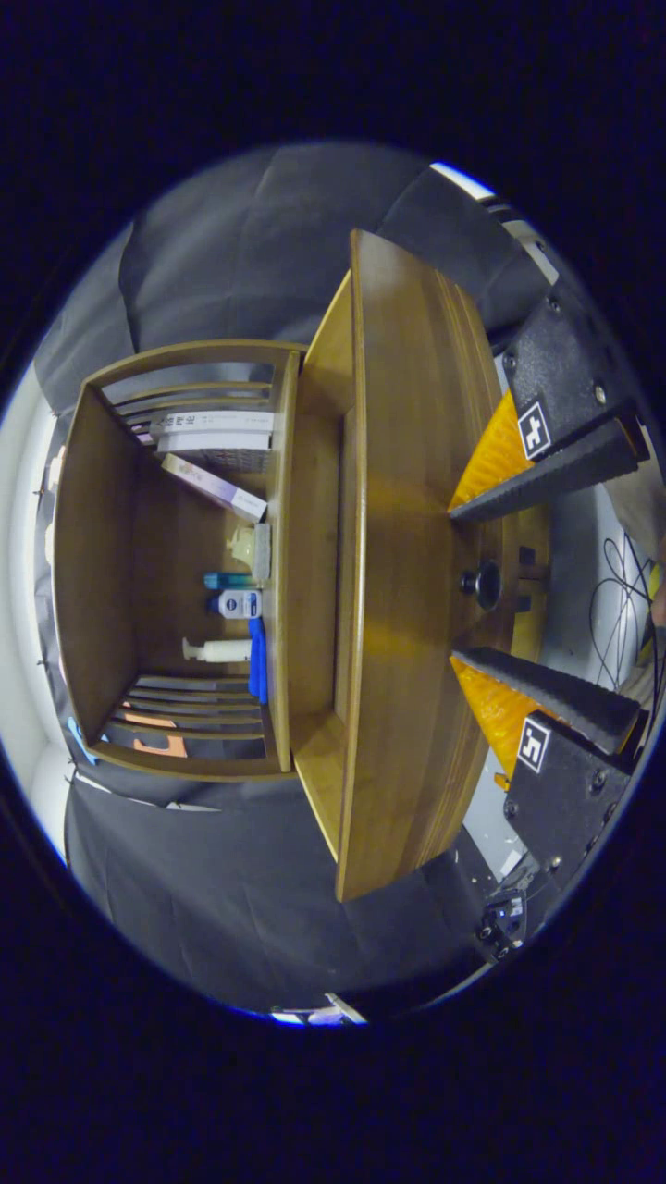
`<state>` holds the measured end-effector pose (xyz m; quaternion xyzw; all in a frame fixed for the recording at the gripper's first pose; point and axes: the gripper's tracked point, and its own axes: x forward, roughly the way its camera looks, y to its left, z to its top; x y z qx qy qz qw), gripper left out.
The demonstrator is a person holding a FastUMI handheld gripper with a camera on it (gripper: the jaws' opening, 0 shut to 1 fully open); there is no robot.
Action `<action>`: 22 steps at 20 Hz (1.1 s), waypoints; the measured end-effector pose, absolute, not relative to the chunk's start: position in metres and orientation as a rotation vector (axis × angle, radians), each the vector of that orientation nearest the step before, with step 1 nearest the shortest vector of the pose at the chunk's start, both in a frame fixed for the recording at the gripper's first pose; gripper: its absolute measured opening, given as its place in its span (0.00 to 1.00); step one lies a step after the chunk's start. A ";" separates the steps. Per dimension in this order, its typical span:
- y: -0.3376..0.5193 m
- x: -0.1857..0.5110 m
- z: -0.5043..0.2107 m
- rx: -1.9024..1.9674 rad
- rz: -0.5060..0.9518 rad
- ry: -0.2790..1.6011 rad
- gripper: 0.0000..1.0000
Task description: Pull open the drawer, take out the items inside it, and place them on the countertop above the cabinet.
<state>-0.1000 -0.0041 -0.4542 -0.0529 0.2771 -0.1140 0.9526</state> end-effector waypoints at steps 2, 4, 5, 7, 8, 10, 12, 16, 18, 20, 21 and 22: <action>-0.005 -0.099 -0.455 -0.133 -0.257 0.551 0.87; -0.007 -0.098 -0.456 -0.163 -0.283 0.543 0.87; -0.008 -0.096 -0.456 -0.172 -0.296 0.540 0.87; -0.007 -0.094 -0.456 -0.171 -0.308 0.538 0.87; -0.008 -0.093 -0.455 -0.170 -0.309 0.535 0.87; -0.008 -0.089 -0.455 -0.168 -0.304 0.533 0.87; -0.011 -0.084 -0.456 -0.172 -0.307 0.538 0.87; -0.016 -0.062 -0.456 -0.163 -0.307 0.544 0.87; -0.019 -0.049 -0.457 -0.157 -0.307 0.557 0.87; -0.024 -0.032 -0.454 -0.168 -0.304 0.542 0.87; -0.024 -0.030 -0.461 -0.158 -0.306 0.569 0.87; -0.028 -0.022 -0.460 -0.159 -0.305 0.562 0.87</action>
